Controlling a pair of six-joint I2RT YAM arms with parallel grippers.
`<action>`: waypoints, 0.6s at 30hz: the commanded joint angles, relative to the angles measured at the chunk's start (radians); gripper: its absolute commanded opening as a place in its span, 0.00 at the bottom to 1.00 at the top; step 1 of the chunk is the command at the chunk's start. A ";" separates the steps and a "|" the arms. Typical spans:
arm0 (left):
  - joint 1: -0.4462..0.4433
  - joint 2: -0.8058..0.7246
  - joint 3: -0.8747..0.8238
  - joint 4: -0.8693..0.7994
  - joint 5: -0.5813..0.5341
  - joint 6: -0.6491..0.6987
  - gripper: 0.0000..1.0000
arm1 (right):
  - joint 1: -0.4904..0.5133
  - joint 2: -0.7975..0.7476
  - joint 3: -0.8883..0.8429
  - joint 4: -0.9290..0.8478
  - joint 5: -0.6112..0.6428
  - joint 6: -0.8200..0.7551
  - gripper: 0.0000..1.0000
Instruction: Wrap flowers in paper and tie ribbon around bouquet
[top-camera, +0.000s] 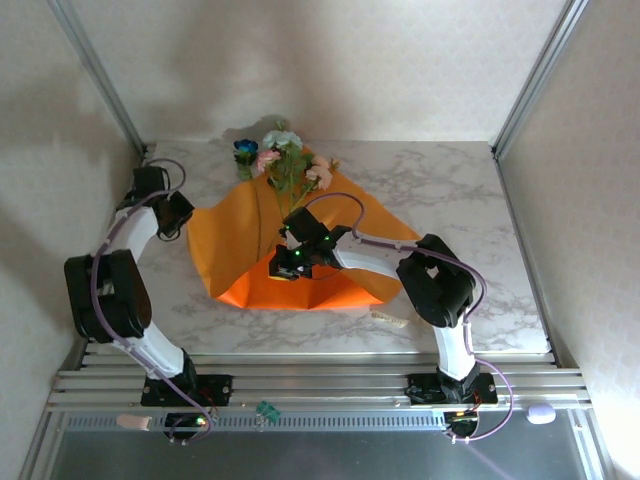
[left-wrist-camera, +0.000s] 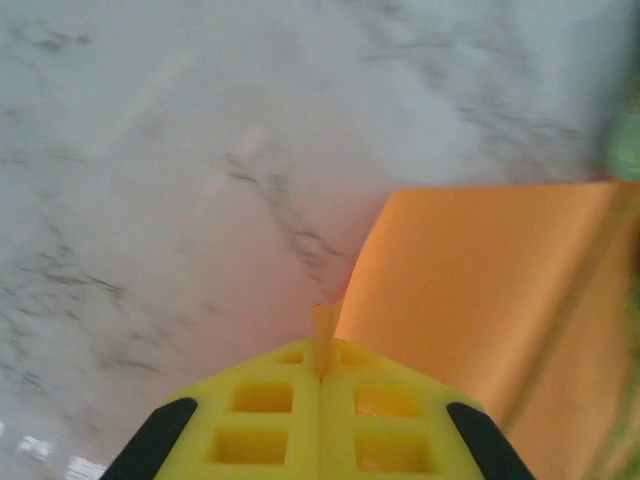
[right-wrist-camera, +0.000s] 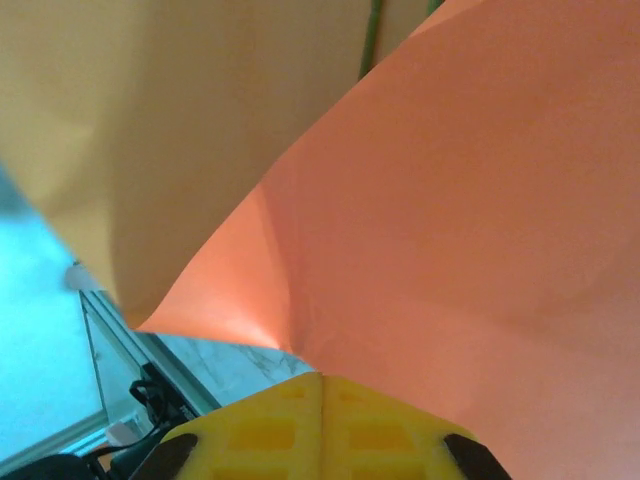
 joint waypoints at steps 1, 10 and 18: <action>-0.063 -0.076 -0.015 -0.008 0.061 -0.093 0.00 | -0.013 0.068 0.042 -0.029 0.053 0.024 0.06; -0.233 -0.142 -0.017 0.144 0.222 -0.327 0.00 | -0.024 0.166 0.094 -0.036 0.061 0.055 0.05; -0.377 -0.104 -0.019 0.296 0.279 -0.481 0.00 | -0.025 0.148 0.050 0.036 0.011 0.064 0.06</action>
